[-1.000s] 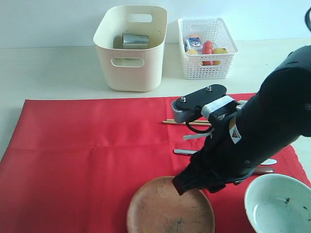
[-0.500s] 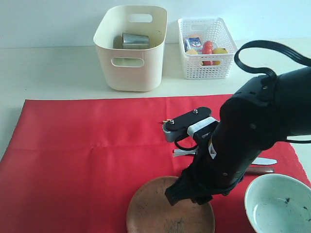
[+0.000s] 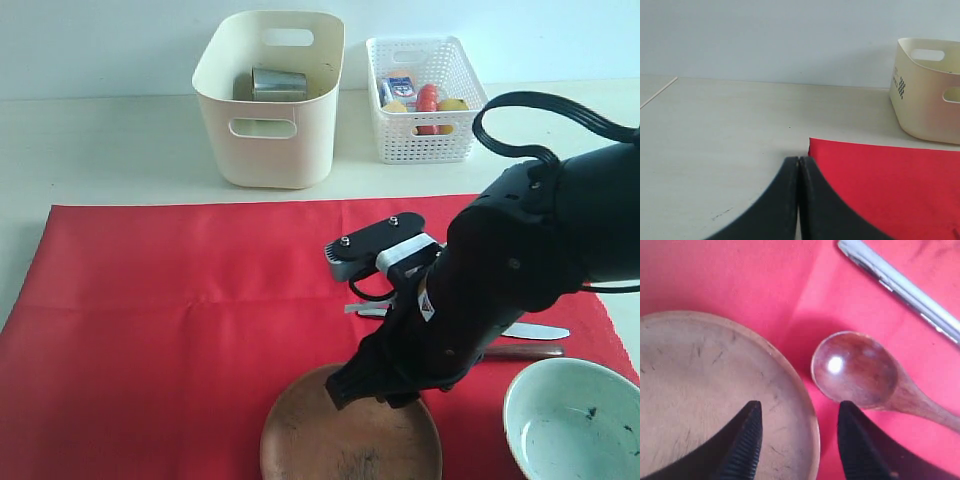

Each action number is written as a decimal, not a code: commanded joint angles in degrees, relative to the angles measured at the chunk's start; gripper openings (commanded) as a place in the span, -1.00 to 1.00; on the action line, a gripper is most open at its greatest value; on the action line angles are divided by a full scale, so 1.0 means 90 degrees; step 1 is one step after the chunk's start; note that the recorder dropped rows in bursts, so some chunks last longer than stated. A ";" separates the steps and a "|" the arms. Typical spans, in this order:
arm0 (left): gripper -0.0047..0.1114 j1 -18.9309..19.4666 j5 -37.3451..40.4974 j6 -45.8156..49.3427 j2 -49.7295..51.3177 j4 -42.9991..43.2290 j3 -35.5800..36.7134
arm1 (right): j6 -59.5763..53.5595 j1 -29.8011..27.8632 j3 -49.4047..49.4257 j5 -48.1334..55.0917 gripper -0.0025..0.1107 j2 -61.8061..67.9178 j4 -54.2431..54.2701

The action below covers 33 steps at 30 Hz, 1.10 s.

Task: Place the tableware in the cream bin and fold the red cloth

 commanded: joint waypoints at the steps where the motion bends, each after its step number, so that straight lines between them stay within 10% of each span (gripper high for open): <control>1: -0.88 -0.0048 -0.0041 0.0006 -0.0032 0.0022 0.0017 | -0.0044 0.0010 0.0012 -0.0215 -0.15 0.0046 -0.0029; 17: -0.88 -0.0048 -0.0041 0.0006 -0.0032 0.0022 0.0017 | -0.0044 0.0010 0.0012 -0.0231 -0.19 0.0532 -0.0043; 28: -0.88 -0.0048 -0.0041 0.0006 -0.0032 0.0022 0.0017 | -0.0044 0.0010 0.0012 -0.0231 -0.93 0.0532 -0.0043; 33: -0.88 -0.0048 -0.0041 0.0006 -0.0032 0.0022 0.0017 | -0.0031 0.0010 0.0012 -0.0277 -0.96 0.0532 0.0287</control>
